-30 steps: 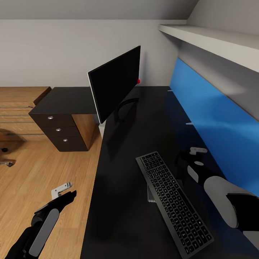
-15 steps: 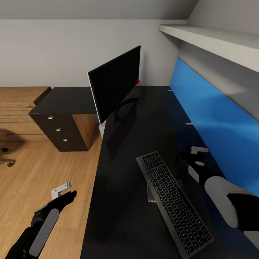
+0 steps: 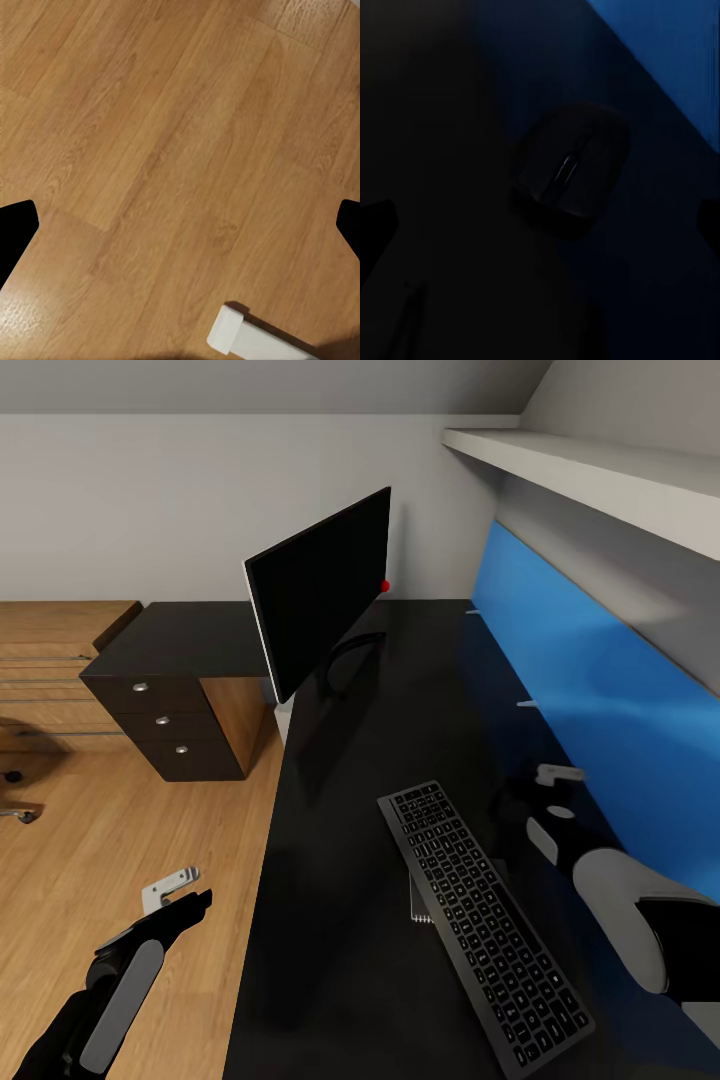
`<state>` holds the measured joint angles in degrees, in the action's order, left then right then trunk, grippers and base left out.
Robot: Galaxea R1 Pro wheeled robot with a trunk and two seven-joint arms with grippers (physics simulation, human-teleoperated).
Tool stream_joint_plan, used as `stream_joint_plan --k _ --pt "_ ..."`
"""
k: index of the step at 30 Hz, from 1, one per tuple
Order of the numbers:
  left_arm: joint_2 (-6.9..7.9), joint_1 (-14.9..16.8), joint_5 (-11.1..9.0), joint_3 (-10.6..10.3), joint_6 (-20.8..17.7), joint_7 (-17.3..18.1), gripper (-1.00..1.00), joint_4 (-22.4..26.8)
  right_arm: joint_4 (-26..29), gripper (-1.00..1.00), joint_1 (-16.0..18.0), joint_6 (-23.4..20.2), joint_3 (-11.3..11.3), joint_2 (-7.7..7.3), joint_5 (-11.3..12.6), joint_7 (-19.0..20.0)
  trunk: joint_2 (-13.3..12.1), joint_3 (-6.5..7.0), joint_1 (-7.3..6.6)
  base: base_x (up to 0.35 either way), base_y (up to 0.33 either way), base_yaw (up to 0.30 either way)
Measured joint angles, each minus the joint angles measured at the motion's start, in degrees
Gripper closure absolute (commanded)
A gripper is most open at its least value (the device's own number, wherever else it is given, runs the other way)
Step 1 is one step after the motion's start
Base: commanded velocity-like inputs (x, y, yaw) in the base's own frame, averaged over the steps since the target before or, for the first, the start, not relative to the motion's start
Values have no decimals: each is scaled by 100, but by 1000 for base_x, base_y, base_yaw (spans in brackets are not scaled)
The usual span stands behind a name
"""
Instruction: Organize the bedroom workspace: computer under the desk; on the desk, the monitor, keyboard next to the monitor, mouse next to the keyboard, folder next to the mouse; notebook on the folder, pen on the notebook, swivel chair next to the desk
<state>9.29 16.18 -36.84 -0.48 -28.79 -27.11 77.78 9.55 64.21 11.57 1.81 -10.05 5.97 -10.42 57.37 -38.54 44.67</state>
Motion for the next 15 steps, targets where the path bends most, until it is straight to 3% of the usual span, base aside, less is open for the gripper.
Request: stream_joint_plan --k 8,15 --pt "0 -2 0 7 1 -1 -100 0 416 -100 8 -9 1 12 0 -437 0 0 0 0 0 0" --pt "1 -2 -4 28 10 -2 -100 0 476 -100 8 -11 0 13 11 -483 0 0 0 0 0 0"
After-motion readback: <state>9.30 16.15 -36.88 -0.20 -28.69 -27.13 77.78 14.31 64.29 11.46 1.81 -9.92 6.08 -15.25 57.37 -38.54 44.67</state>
